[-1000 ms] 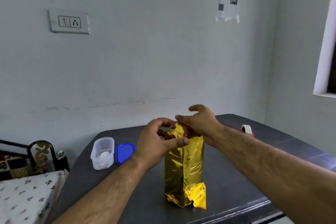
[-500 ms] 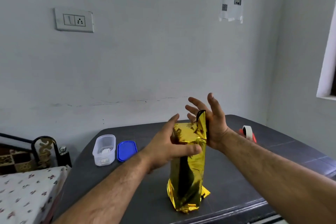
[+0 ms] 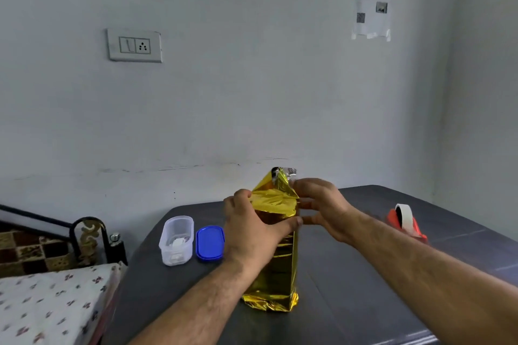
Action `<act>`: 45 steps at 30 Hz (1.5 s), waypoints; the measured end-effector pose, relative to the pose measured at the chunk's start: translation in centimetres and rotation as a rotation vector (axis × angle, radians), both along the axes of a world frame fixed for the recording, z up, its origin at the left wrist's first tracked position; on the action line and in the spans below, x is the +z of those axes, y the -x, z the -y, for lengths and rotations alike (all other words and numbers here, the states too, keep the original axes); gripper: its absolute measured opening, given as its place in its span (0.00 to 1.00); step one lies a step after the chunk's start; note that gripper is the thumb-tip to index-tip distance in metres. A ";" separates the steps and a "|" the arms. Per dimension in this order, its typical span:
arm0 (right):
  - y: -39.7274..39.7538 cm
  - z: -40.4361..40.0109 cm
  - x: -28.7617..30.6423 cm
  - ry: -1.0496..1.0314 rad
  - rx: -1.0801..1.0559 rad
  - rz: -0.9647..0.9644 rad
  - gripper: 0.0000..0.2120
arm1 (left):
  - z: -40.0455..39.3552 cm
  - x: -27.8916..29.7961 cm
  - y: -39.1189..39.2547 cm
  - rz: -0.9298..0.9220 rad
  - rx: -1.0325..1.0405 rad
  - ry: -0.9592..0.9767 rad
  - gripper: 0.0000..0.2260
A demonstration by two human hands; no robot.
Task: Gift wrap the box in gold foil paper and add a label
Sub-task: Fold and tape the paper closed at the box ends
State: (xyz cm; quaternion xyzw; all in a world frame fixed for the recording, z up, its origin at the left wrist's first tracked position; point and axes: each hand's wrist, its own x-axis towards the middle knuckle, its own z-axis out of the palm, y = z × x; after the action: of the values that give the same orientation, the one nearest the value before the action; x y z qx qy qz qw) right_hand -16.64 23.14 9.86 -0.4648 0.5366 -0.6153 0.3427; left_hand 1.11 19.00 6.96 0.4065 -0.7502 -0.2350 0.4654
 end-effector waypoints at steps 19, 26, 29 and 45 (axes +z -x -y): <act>-0.2 1.3 0.7 0.006 -0.190 0.043 0.15 | 7.5 5.2 0.6 -0.174 -0.343 -0.317 0.36; -0.8 1.2 0.8 0.144 -0.279 -0.060 0.10 | 7.2 5.2 0.9 -0.231 -0.338 -0.264 0.35; -1.0 1.6 0.4 0.174 -0.373 -0.076 0.11 | 7.2 5.6 -0.1 -0.202 -0.424 -0.217 0.36; -1.3 1.1 -0.1 0.134 -0.154 -0.164 0.05 | 7.8 4.1 0.9 -0.199 -0.331 -0.105 0.40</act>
State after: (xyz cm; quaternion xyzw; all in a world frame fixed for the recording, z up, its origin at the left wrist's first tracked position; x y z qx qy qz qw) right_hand -15.33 22.03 9.72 -0.4930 0.5546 -0.6341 0.2174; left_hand 0.23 11.21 11.08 0.2762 -0.7438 -0.3859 0.4707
